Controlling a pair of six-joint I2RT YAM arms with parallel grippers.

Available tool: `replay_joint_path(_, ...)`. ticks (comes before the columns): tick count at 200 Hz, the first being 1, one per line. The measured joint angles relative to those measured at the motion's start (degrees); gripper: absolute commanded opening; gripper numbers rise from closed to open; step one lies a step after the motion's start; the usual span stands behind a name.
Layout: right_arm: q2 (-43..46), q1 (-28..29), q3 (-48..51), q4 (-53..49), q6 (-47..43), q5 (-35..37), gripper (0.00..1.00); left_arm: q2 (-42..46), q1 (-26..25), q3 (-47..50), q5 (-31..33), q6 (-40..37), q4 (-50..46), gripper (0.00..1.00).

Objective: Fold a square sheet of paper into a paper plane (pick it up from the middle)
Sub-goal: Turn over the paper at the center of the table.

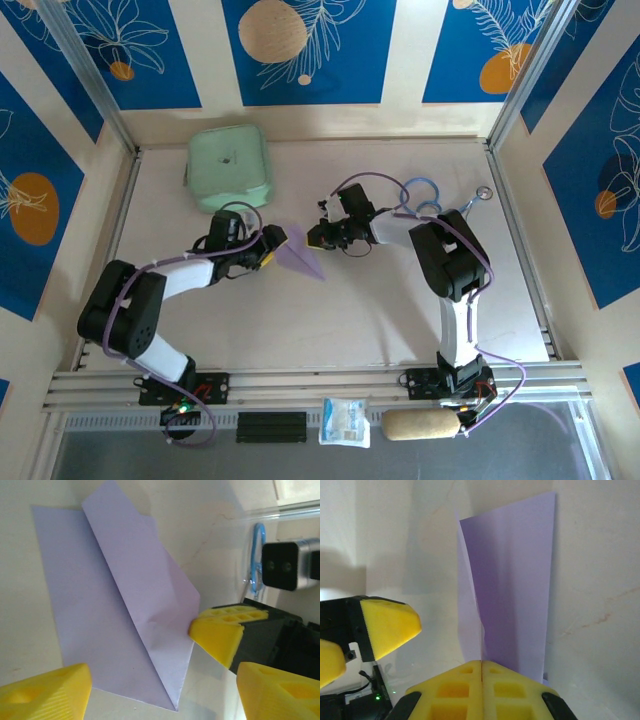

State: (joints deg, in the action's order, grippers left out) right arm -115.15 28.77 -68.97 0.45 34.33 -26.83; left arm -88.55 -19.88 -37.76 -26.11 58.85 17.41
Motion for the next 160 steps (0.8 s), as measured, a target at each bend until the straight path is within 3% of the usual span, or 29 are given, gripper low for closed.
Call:
replay_joint_path(97, 12.0, -3.2, 5.3, 11.0, 12.1, -8.1, 0.0, 4.6, -0.1, 2.0, -7.8, 1.4, 12.0, 0.82)
replay_joint_path(160, 12.3, -3.8, 7.6, 16.9, 19.1, -12.8, 0.01, -2.3, -1.5, 0.7, -12.0, 7.2, 23.8, 0.62)
